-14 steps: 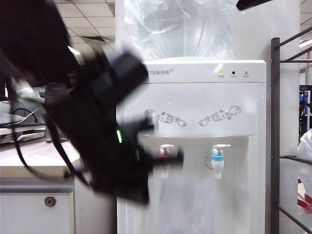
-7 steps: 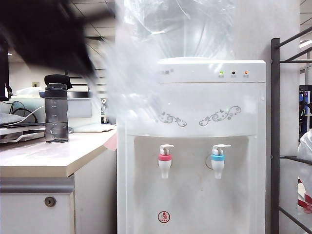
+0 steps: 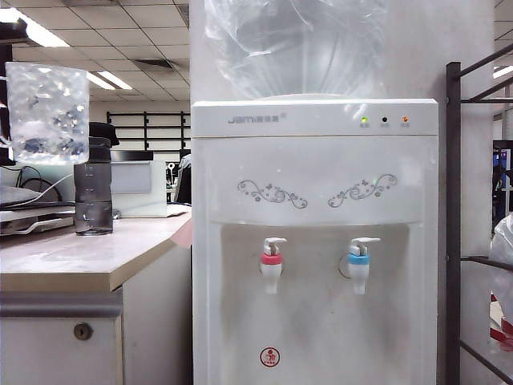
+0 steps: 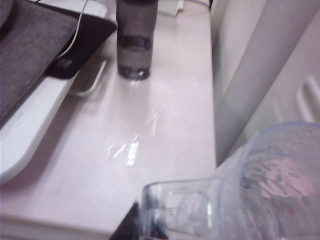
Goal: Pick up the plastic mug from the left desk, go to the hot water outlet of the water dispenser, press the vertical switch to get some water, then put the mug back on the desk.
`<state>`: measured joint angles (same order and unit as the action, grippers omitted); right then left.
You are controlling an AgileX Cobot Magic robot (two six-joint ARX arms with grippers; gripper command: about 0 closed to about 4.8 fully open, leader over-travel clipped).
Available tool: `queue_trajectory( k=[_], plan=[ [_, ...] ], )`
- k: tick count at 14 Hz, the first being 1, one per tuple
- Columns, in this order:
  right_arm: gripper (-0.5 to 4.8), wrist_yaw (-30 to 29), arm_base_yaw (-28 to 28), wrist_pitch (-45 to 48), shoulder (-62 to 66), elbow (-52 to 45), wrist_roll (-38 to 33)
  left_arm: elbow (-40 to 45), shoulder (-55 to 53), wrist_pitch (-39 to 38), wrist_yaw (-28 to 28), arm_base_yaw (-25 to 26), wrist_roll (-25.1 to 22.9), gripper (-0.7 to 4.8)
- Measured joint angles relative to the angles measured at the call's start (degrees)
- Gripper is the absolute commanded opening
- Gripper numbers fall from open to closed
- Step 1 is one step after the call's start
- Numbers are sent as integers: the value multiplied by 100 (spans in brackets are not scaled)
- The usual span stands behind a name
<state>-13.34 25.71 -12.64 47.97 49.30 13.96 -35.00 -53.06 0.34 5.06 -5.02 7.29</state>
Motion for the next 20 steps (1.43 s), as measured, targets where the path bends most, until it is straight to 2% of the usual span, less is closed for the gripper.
queue_trajectory(
  k=[1,2,3,4,5,6,10,11,12,13,14,15,16,17,18,20],
  plan=[
    [-7,-68,2,175,175,-2,-28,-9,-518,769,-695,717,37,-5],
    [-7,-114,2,356,358,-2,-50,-9,-1099,1237,-957,1130,291,-5],
    [-7,-175,0,737,828,0,-61,-11,-2470,2391,-1130,1222,479,-5],
    [-7,-175,0,824,960,2,-63,-63,-2791,2649,-1132,1220,481,-4],
    [-7,-319,-7,883,1510,-4,-66,-973,-4684,3416,-1132,1213,363,39],
    [-7,-317,-7,883,1567,-7,-66,-1152,-5023,3593,-1128,1213,234,218],
    [-7,-317,-7,894,1602,-7,-68,-1255,-5252,3676,-1128,1215,37,218],
    [-7,-317,-7,887,1596,-7,-166,-1255,-5062,3169,-1128,1215,37,116],
    [-7,-321,-7,446,1032,-15,-223,-1099,-3993,1698,-1644,1211,28,53],
    [-7,-321,-7,380,894,-28,-262,-1069,-3792,1480,-1707,1209,26,-6],
    [-7,-328,-85,-214,15,-83,-404,-658,-2131,144,-2192,1193,-68,-6],
    [-7,-472,-199,-343,-1779,-1054,-1207,-310,752,-1200,-1939,1147,17,-6],
    [-7,-468,-201,-212,-2072,-1362,-1283,-105,1429,-1285,-1930,1147,136,-6],
    [-7,-417,-203,-247,-2570,-1974,-1598,262,2640,-1327,-1937,1141,284,-6],
    [-7,-404,-201,273,-3150,-2590,-1696,721,3620,-1298,-1888,1139,293,-6],
    [-7,-284,-199,896,-3515,-3434,-1718,1432,4817,-1613,-1788,1139,332,-6]
  ],
)
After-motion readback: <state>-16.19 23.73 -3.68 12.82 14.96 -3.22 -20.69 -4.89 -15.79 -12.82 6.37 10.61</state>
